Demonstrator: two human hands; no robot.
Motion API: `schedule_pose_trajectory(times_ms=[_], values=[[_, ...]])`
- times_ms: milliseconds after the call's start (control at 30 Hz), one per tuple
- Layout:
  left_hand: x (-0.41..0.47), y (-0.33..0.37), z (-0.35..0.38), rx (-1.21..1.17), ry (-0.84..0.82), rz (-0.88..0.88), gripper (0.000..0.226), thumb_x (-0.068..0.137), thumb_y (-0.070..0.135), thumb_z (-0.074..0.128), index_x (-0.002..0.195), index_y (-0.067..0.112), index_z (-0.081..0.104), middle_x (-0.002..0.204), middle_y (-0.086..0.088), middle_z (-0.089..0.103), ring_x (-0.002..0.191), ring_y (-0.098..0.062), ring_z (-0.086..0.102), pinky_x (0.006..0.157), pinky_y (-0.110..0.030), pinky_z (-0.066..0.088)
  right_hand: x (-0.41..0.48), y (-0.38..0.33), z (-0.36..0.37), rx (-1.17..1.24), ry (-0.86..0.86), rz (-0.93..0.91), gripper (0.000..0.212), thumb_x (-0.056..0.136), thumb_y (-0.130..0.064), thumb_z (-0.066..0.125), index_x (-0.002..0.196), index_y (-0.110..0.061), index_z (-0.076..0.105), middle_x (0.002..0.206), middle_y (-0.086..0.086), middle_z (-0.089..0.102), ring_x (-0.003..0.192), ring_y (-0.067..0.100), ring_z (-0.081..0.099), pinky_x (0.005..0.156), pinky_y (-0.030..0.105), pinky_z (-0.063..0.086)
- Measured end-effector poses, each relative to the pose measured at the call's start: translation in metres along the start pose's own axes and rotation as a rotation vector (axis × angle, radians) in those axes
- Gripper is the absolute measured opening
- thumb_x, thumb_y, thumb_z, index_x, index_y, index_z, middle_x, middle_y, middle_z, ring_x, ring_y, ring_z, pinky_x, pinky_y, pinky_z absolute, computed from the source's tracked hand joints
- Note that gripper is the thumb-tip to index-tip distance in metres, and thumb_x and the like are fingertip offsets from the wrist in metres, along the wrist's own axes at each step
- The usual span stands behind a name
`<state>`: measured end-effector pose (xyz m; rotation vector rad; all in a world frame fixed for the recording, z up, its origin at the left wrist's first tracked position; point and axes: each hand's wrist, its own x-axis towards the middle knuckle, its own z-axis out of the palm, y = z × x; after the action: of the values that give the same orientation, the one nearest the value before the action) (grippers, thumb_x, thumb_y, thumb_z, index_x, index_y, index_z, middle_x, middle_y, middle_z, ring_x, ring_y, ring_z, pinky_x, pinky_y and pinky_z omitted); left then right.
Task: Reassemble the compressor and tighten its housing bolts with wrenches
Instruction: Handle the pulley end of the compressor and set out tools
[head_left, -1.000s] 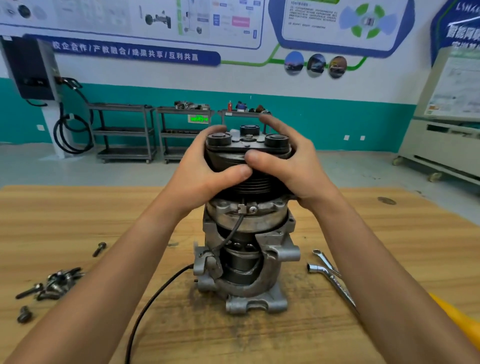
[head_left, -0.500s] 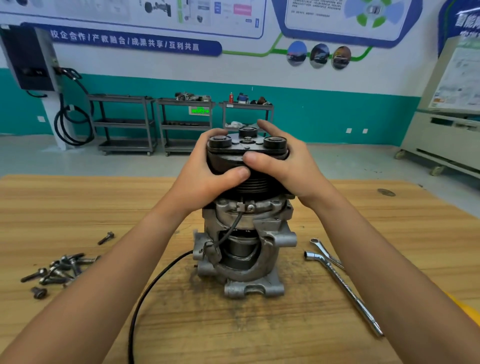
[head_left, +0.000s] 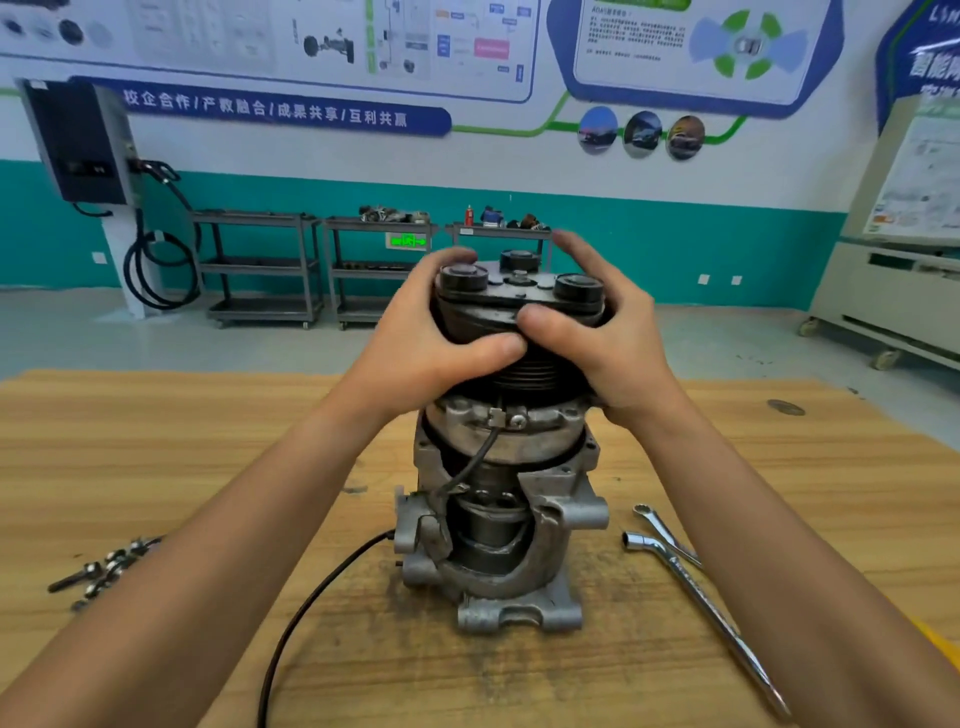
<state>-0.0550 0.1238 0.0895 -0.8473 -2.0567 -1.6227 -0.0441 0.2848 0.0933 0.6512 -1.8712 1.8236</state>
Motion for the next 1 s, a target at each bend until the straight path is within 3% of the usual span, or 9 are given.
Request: schedule_pose_trajectory(times_ms=[67, 133, 233, 400, 567, 700, 867, 1000], values=[[0.015, 0.012, -0.004, 0.031, -0.006, 0.024, 0.076, 0.042, 0.05, 0.067, 0.111, 0.027, 0.046, 0.104, 0.017, 0.056, 0.087, 0.017, 0.056, 0.081, -0.008, 0.044, 0.014, -0.01, 0.0, 0.002, 0.035, -0.01, 0.087, 0.043, -0.039, 0.079, 0.124, -0.029, 0.048, 0.092, -0.007, 0.067, 0.082, 0.003, 0.065, 0.076, 0.018, 0.05], [0.029, 0.02, -0.008, 0.03, -0.023, 0.018, 0.055, 0.048, 0.043, 0.073, 0.097, 0.03, 0.052, 0.088, 0.018, 0.065, 0.079, 0.015, 0.059, 0.073, -0.007, 0.045, 0.027, -0.019, 0.001, 0.056, 0.067, 0.022, 0.079, 0.053, -0.03, 0.081, 0.125, -0.023, 0.05, 0.08, -0.013, 0.068, 0.076, 0.001, 0.065, 0.074, 0.018, 0.051], [0.05, 0.026, -0.013, -0.019, -0.075, -0.088, 0.027, 0.067, 0.039, 0.069, 0.087, 0.023, 0.062, 0.075, 0.016, 0.071, 0.075, 0.002, 0.067, 0.066, -0.013, 0.049, 0.045, -0.029, 0.003, 0.202, 0.042, 0.193, 0.056, 0.069, -0.029, 0.078, 0.116, -0.008, 0.058, 0.089, 0.003, 0.072, 0.08, 0.014, 0.07, 0.07, 0.025, 0.055], [0.064, 0.018, -0.017, -0.147, -0.104, -0.42, 0.064, 0.055, 0.05, 0.073, 0.104, 0.009, 0.063, 0.092, -0.007, 0.074, 0.086, -0.022, 0.071, 0.08, -0.036, 0.054, 0.058, -0.027, 0.007, 0.36, -0.099, 0.541, 0.065, 0.067, -0.04, 0.074, 0.12, -0.004, 0.062, 0.108, 0.018, 0.069, 0.092, 0.03, 0.069, 0.079, 0.042, 0.057], [0.063, 0.007, -0.014, -0.214, -0.119, -0.516, 0.088, 0.04, 0.051, 0.087, 0.11, 0.005, 0.06, 0.093, -0.009, 0.073, 0.085, -0.023, 0.071, 0.075, -0.034, 0.056, 0.058, -0.011, 0.006, 0.406, -0.127, 0.65, 0.053, 0.074, -0.044, 0.069, 0.113, -0.007, 0.065, 0.104, 0.014, 0.07, 0.088, 0.027, 0.068, 0.081, 0.041, 0.057], [0.06, 0.008, -0.012, -0.242, -0.133, -0.534, 0.074, 0.038, 0.049, 0.076, 0.097, 0.006, 0.063, 0.08, -0.007, 0.074, 0.072, -0.019, 0.072, 0.058, -0.026, 0.055, 0.056, -0.008, 0.006, 0.435, -0.118, 0.69, 0.055, 0.066, -0.043, 0.072, 0.107, -0.007, 0.066, 0.096, 0.014, 0.071, 0.082, 0.025, 0.069, 0.077, 0.04, 0.058], [0.054, 0.004, -0.009, -0.195, -0.135, -0.545, 0.092, 0.027, 0.055, 0.076, 0.101, 0.002, 0.063, 0.089, -0.01, 0.074, 0.081, -0.022, 0.071, 0.076, -0.034, 0.056, 0.052, -0.002, 0.005, 0.389, -0.077, 0.673, 0.08, 0.054, -0.042, 0.075, 0.122, -0.005, 0.059, 0.111, 0.017, 0.067, 0.097, 0.028, 0.067, 0.087, 0.042, 0.054], [0.049, 0.005, -0.005, -0.149, -0.152, -0.53, 0.092, 0.027, 0.059, 0.075, 0.099, 0.003, 0.063, 0.084, -0.007, 0.074, 0.077, -0.02, 0.072, 0.068, -0.029, 0.056, 0.047, 0.002, 0.002, 0.397, -0.059, 0.636, 0.083, 0.053, -0.041, 0.075, 0.126, -0.004, 0.057, 0.117, 0.018, 0.065, 0.106, 0.03, 0.064, 0.094, 0.044, 0.05]])
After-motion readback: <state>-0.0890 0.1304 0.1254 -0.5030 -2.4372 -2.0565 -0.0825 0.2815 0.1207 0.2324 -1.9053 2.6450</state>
